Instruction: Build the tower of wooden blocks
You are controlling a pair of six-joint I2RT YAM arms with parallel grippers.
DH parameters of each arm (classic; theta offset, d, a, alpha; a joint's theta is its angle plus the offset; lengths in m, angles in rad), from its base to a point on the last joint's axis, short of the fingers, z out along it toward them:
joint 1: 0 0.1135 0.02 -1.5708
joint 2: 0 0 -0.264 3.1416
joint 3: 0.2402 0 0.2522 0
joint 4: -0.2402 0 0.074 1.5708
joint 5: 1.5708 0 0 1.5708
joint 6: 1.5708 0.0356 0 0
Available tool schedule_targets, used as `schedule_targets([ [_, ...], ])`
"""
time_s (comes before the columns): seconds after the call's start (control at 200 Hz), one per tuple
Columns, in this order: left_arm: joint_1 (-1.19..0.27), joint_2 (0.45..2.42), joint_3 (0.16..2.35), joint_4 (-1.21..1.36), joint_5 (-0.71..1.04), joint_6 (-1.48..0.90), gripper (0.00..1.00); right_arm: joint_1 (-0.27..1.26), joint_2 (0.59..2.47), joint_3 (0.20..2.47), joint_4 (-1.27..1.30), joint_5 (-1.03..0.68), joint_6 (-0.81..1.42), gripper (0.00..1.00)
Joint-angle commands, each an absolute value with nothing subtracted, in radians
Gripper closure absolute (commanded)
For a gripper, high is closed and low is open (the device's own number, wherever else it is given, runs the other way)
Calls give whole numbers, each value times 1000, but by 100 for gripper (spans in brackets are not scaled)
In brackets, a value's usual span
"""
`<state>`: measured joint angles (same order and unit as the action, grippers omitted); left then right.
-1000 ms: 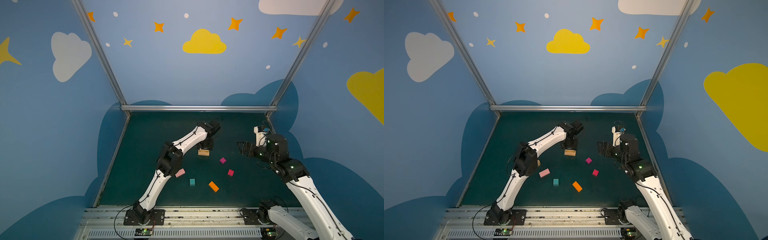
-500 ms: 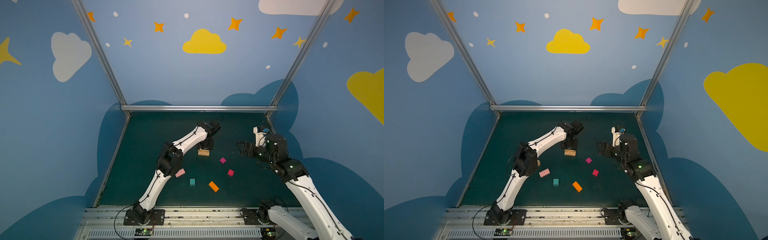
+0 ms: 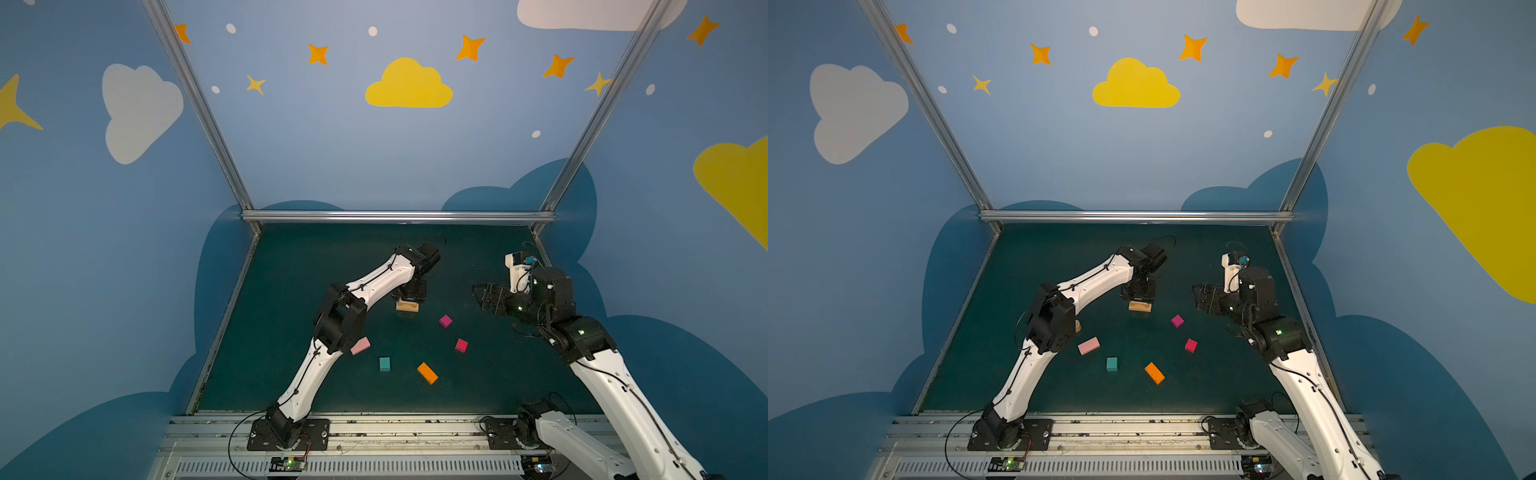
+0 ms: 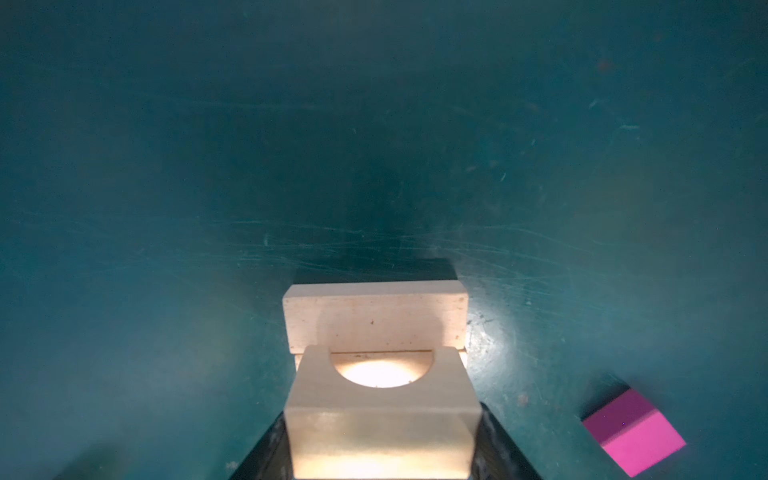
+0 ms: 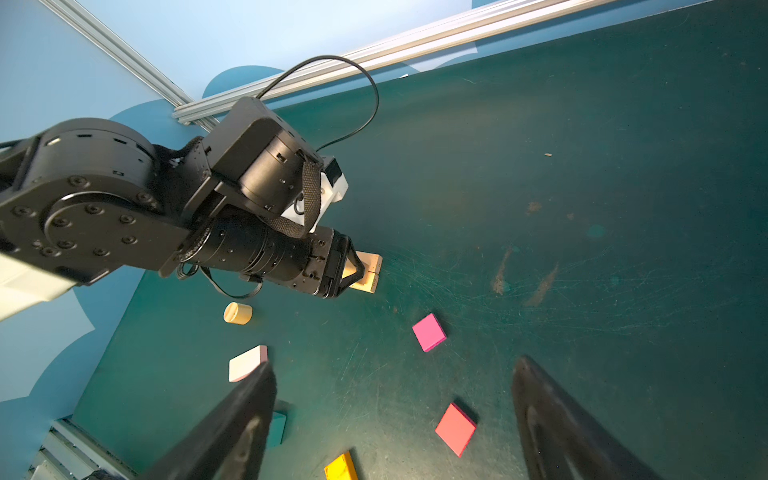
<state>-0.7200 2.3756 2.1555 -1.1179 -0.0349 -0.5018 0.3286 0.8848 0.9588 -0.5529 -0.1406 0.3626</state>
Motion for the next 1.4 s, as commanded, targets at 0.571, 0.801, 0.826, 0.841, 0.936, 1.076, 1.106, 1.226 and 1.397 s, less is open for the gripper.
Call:
schedule_targets([
  [0.571, -721, 2382, 2148, -1115, -51, -490, 55, 324, 885, 948, -540, -153, 371, 13],
  [0.801, -719, 2390, 2148, -1115, -51, -498, 55, 323, 885, 947, -538, -155, 374, 13],
  [0.826, -719, 2390, 2147, -1114, -49, -498, 55, 322, 885, 948, -538, -156, 374, 13],
  [0.841, -719, 2390, 2146, -1113, -50, -497, 55, 323, 886, 948, -538, -155, 374, 13],
  [0.936, -719, 2391, 2144, -1110, -48, -499, 55, 323, 884, 947, -537, -158, 374, 13],
  [1.076, -719, 2391, 2141, -1113, -53, -501, 55, 322, 886, 945, -536, -156, 376, 13],
  [1.106, -719, 2391, 2141, -1113, -54, -500, 55, 322, 885, 945, -536, -156, 376, 13],
  [1.226, -719, 2391, 2136, -1113, -58, -502, 55, 322, 888, 945, -534, -161, 376, 13],
  [1.397, -717, 2392, 2131, -1111, -61, -503, 54, 322, 888, 943, -532, -162, 378, 13],
])
